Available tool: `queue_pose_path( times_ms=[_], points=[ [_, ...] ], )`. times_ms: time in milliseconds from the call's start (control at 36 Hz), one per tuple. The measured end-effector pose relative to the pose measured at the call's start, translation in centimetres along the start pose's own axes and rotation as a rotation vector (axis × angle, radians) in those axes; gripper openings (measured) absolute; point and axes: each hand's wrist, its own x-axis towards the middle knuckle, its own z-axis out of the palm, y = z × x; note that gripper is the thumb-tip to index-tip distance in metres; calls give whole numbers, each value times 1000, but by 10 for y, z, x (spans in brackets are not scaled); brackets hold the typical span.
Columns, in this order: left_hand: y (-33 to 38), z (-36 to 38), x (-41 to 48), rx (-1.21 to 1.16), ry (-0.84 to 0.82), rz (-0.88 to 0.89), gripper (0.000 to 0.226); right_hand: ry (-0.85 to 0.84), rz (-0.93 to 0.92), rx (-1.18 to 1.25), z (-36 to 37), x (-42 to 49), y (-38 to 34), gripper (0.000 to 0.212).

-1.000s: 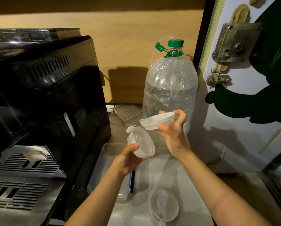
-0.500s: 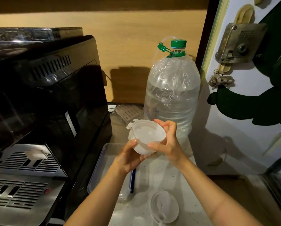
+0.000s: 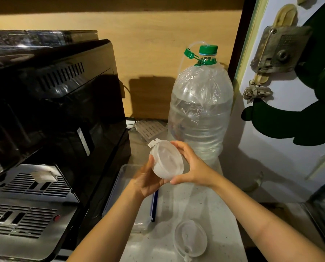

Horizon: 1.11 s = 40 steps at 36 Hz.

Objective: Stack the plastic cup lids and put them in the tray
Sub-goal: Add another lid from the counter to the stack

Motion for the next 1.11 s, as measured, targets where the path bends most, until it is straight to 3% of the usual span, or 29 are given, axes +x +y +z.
queue_pose_path(
  times_ms=[472,722,861,944,1111],
  points=[
    [5,-8,-2,288,81,-91,98,-225,54,-386,-5,3,-13,100],
    [3,-15,-4,324,103,-82,96,-255,69,-464,1,5,-8,101],
    [2,-20,-5,380,146,-53,106,-265,55,-488,3,5,-8,102],
    [1,-22,-7,415,168,-47,96,-252,56,-475,3,2,-2,107],
    [-6,-29,-13,383,251,-82,99,-208,183,-457,-1,-10,19,113]
  ],
)
